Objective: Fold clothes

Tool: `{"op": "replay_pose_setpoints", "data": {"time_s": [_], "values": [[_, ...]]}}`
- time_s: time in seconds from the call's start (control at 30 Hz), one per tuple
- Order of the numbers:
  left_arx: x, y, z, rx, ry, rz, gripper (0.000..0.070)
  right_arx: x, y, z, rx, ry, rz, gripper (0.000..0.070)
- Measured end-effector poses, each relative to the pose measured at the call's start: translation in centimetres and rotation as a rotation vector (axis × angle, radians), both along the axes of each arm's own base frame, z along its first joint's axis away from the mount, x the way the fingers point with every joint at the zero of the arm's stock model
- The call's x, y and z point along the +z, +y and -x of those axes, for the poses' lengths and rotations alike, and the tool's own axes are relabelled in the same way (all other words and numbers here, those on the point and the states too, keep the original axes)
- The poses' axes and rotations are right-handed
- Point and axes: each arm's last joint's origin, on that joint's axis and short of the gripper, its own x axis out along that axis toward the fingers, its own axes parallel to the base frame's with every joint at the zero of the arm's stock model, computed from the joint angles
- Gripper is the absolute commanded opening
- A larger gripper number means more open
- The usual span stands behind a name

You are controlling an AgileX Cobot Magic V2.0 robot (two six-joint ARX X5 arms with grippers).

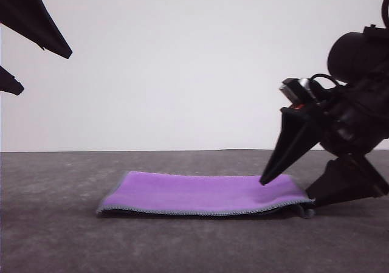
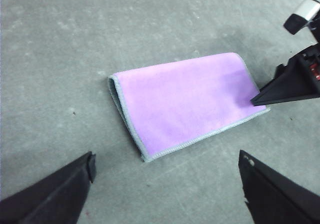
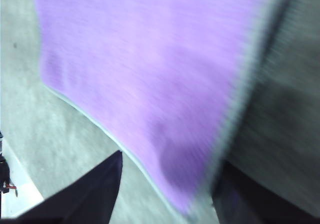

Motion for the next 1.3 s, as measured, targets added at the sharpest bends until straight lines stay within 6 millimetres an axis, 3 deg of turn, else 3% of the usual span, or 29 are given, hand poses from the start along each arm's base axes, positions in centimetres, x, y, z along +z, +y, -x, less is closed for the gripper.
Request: {"op": "replay_pose_setpoints", "data": {"time_s": [0.2, 0.4, 0.7, 1.13, 1.3], "values": [[0.0, 0.0, 0.0, 0.002, 0.002, 0.003, 0.0553, -0.2, 0.0, -0.3, -0.037, -0.002, 0.042, 0.0087], [0.0, 0.0, 0.0, 0.001, 0.000, 0.003, 0.0553, -0.5, -0.4, -0.4, -0.057, 0.013, 0.048, 0.0007], [0.0, 0.0, 0.0, 0.002, -0.002, 0.004, 0.0553, -0.1, 0.7, -0.3, -0.001, 0.008, 0.007, 0.0004], [0.0, 0.0, 0.0, 0.002, -0.002, 0.004, 0.0553, 2.6, 7.5, 0.3, 0.163, -0.172, -0.025, 0.0004], [0.0, 0.0, 0.0, 0.002, -0.002, 0.005, 0.0553, 2.6, 9.3, 0.2, 0.172, -0.206, -0.078, 0.0004]]}}
